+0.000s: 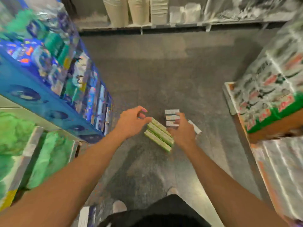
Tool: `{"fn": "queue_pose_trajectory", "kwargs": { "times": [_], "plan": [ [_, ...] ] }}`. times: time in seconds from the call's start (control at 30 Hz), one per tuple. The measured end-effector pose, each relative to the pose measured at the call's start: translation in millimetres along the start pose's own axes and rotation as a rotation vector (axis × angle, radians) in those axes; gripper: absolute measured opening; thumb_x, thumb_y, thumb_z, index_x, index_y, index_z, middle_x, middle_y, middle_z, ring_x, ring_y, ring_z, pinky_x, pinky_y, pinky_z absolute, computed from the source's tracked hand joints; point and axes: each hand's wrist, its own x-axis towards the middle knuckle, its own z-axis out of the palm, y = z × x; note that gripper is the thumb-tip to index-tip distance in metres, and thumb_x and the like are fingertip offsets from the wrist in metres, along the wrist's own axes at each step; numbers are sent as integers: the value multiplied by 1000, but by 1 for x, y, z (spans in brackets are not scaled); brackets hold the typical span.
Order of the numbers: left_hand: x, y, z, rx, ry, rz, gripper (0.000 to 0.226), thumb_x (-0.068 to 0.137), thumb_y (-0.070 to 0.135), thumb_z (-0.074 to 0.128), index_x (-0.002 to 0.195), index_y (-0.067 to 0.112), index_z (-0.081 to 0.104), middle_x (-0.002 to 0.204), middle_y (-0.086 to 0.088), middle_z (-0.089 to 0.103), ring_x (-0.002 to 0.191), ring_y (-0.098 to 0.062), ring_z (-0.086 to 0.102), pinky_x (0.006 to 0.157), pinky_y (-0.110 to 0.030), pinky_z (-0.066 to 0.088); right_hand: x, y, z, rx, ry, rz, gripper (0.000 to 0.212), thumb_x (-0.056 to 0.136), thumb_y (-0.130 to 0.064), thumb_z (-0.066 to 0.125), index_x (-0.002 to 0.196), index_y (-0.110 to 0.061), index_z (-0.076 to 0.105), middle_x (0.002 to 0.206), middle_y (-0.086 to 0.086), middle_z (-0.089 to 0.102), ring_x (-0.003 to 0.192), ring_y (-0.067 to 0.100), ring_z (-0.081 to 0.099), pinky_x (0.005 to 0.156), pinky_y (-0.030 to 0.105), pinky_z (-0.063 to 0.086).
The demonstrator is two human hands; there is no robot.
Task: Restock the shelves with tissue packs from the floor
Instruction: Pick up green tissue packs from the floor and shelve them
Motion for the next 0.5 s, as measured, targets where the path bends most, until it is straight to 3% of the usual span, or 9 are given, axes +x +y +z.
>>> {"fn": "queue_pose_trajectory", "kwargs": {
  "times": [0.07, 0.13, 0.2, 0.33, 0.5],
  "plan": [
    [22, 22, 33, -17, -82, 5, 30, 84, 39, 73, 107, 21, 67, 88, 7, 69, 80, -8, 61, 80, -25, 50, 14, 26, -19, 10, 16, 67, 62, 74, -29, 78, 128, -27, 48, 111, 0, 71, 99, 22, 68, 87, 42, 54],
    [44, 36, 59, -25, -168, -7, 27, 86, 39, 70, 108, 25, 64, 93, 10, 68, 75, 0, 58, 60, -12, 47, 27, 45, -27, 19, 7, 109, 61, 77, -24, 77, 131, -25, 48, 112, -4, 70, 100, 18, 67, 88, 40, 53],
    [67, 46, 79, -3, -264, -27, 27, 87, 42, 66, 111, 30, 62, 98, 14, 66, 77, 2, 59, 48, -7, 39, 42, 62, -31, 39, 21, 137, 63, 79, -22, 77, 134, -22, 47, 113, -4, 69, 101, 18, 65, 88, 37, 52],
    [123, 59, 114, 49, -342, 31, 30, 87, 42, 68, 111, 26, 63, 99, 10, 68, 89, -9, 64, 65, -19, 43, 76, 85, -38, 21, 50, 266, 65, 81, -29, 78, 136, -22, 44, 111, -7, 66, 97, 17, 64, 79, 32, 48],
    [209, 66, 171, 57, -506, 56, 32, 86, 44, 68, 110, 24, 63, 98, 8, 67, 92, -13, 64, 84, -34, 53, 135, 124, -47, -29, 127, 460, 62, 83, -25, 76, 136, -22, 44, 112, 6, 66, 93, 24, 64, 75, 35, 53]
  ]
}}
